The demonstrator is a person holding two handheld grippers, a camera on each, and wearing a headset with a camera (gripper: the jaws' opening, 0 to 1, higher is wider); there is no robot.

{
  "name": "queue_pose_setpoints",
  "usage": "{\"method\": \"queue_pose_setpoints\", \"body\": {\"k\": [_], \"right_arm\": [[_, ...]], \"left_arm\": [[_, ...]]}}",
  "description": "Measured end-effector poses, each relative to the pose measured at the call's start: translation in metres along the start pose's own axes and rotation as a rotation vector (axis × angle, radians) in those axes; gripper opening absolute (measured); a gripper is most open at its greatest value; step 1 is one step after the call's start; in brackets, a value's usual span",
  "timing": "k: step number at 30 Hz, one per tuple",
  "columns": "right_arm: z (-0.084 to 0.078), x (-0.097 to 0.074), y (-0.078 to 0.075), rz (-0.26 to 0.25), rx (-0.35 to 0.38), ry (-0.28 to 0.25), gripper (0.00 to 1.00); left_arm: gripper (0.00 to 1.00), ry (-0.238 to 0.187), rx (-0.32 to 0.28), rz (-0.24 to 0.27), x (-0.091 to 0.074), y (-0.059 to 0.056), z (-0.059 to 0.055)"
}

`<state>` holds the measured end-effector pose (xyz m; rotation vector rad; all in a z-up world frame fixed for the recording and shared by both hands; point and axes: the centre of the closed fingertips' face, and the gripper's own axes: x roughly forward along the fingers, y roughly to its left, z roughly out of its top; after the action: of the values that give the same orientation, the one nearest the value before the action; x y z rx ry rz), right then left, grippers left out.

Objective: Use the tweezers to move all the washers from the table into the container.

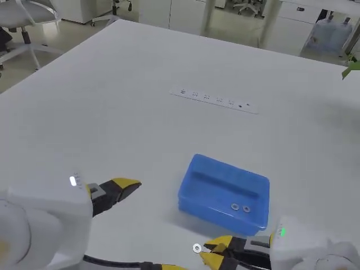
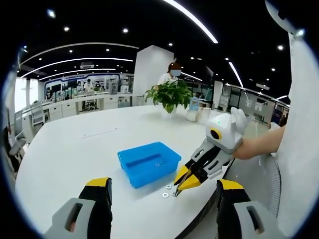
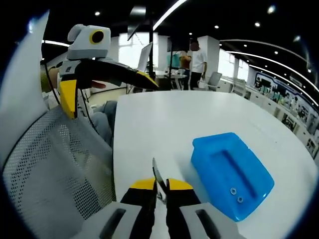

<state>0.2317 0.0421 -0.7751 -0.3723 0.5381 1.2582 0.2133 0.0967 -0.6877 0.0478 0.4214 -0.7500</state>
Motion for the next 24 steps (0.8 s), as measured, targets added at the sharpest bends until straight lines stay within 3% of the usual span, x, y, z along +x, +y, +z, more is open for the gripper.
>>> {"method": "queue_pose_setpoints", "body": {"k": [2, 6, 12, 20, 24], "right_arm": [[-0.001, -0.001, -0.004, -0.006, 0.077, -0.007, 0.02], [-0.002, -0.004, -0.005, 0.012, 0.152, -0.017, 0.02], [0.01, -0.019, -0.007, 0.011, 0.162, -0.033, 0.02], [0.018, -0.022, -0.028, -0.026, 0.124, -0.023, 0.02], [0.035, -0.027, -0.036, -0.031, 0.119, -0.067, 0.02]], "left_arm": [[0.88, -0.001, -0.001, 0.0, -0.001, 0.0, 0.0], [0.88, -0.008, -0.004, 0.004, -0.002, 0.002, 0.001], [0.88, -0.014, -0.011, 0.006, -0.002, 0.002, 0.001], [0.87, -0.016, -0.007, -0.001, 0.0, 0.001, 0.002], [0.87, -0.025, -0.01, 0.006, -0.003, 0.002, 0.003]]}}
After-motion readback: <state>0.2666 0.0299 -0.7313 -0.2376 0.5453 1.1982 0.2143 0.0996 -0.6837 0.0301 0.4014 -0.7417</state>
